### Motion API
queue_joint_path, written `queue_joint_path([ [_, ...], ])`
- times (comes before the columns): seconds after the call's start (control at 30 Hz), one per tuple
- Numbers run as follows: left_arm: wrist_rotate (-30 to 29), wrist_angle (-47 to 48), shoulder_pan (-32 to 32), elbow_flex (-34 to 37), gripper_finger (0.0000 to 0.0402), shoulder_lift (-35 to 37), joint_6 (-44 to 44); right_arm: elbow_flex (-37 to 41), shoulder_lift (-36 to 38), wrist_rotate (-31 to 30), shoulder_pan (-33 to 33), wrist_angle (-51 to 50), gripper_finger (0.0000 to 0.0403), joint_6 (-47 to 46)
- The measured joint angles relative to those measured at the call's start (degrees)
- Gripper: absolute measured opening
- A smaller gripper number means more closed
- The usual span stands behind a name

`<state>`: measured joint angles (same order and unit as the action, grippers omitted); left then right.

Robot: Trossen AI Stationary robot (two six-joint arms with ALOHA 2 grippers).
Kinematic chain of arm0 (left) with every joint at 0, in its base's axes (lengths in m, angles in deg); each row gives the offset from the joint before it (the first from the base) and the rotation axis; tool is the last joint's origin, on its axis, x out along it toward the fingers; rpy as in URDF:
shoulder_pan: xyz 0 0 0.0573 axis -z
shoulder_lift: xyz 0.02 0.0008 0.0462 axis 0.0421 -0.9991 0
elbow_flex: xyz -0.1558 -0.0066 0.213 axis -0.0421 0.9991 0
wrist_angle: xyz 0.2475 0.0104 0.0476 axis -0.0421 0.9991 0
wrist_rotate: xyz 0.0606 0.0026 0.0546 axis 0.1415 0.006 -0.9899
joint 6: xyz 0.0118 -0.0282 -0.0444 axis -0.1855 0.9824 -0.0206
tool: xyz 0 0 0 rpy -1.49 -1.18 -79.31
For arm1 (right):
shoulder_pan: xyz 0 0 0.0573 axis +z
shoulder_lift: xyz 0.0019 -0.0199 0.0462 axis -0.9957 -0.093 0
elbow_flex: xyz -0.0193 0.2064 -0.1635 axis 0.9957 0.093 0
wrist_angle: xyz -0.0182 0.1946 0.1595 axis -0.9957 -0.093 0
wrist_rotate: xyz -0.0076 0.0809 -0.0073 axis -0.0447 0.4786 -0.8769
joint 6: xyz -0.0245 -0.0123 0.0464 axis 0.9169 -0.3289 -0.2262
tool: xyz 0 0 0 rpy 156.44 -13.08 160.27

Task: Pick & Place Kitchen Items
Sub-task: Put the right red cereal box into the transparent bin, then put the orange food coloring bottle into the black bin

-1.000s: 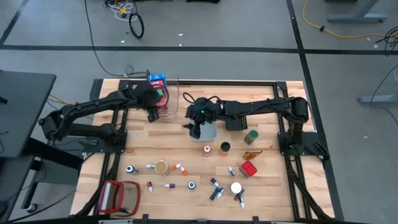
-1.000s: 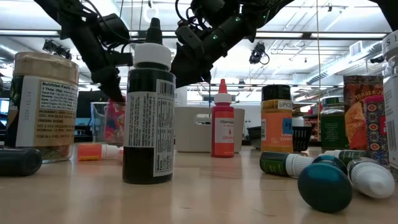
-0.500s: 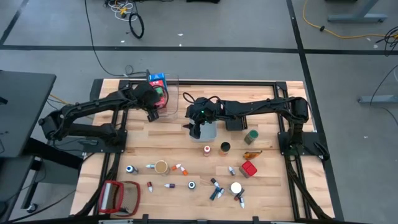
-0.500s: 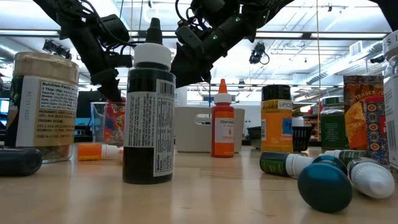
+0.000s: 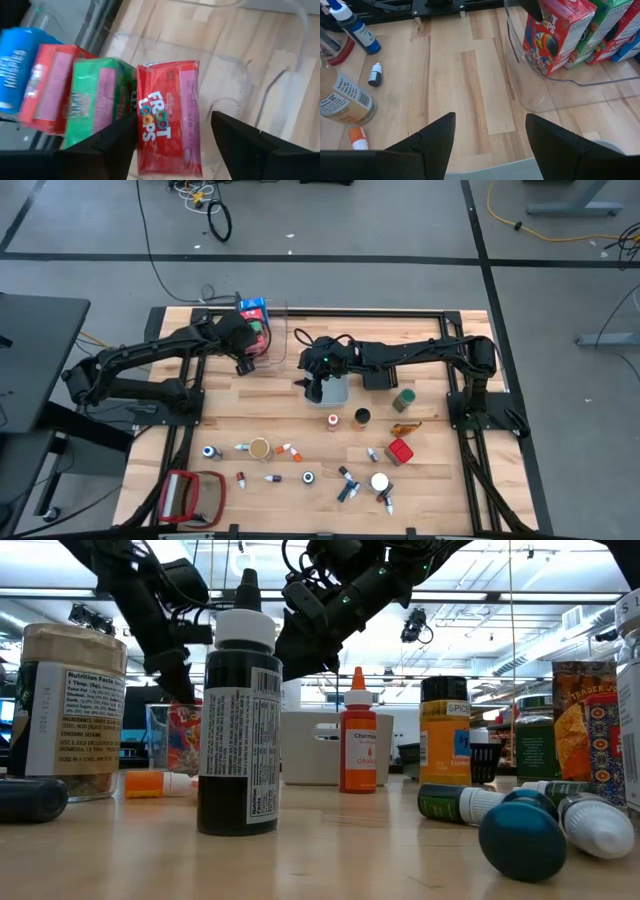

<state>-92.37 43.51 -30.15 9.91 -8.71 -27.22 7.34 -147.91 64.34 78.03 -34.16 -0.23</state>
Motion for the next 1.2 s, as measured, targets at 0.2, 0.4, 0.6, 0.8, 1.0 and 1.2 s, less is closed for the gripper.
queue_joint_path([
  [0.2, -3.95, 3.63, 1.69, -4.96, 0.0262, 0.0, -0.22, 0.0, 0.0, 0.0, 0.0, 0.0, 0.0251, 0.0],
  [0.4, -7.22, 4.28, 2.45, -7.9, 0.0261, 0.0, -1.22, 0.0, 0.0, 0.0, 0.0, -0.01, 0.0251, 0.0],
  [0.6, -7.08, 4.36, 5.54, -12.17, 0.0261, 0.56, 1.71, 0.0, 0.0, -0.04, -0.02, -0.2, 0.0251, 1.65],
  [0.8, -7.06, 4.14, 8.75, -15.63, 0.0261, 2.17, 8.6, 0.0, 0.02, -1.91, -0.06, 1.24, 0.0251, 5.34],
  [1.0, -7.05, 1.72, 13.19, -16.0, 0.0261, 5.98, 13.7, 0.0, 0.04, -7.24, -0.09, 3.74, 0.0251, 5.4],
  [1.2, -7.02, -0.87, 17.88, -13.65, 0.0261, 9.52, 17.33, 0.02, 0.15, -12.25, -0.45, 7.56, 0.0251, 5.91],
])
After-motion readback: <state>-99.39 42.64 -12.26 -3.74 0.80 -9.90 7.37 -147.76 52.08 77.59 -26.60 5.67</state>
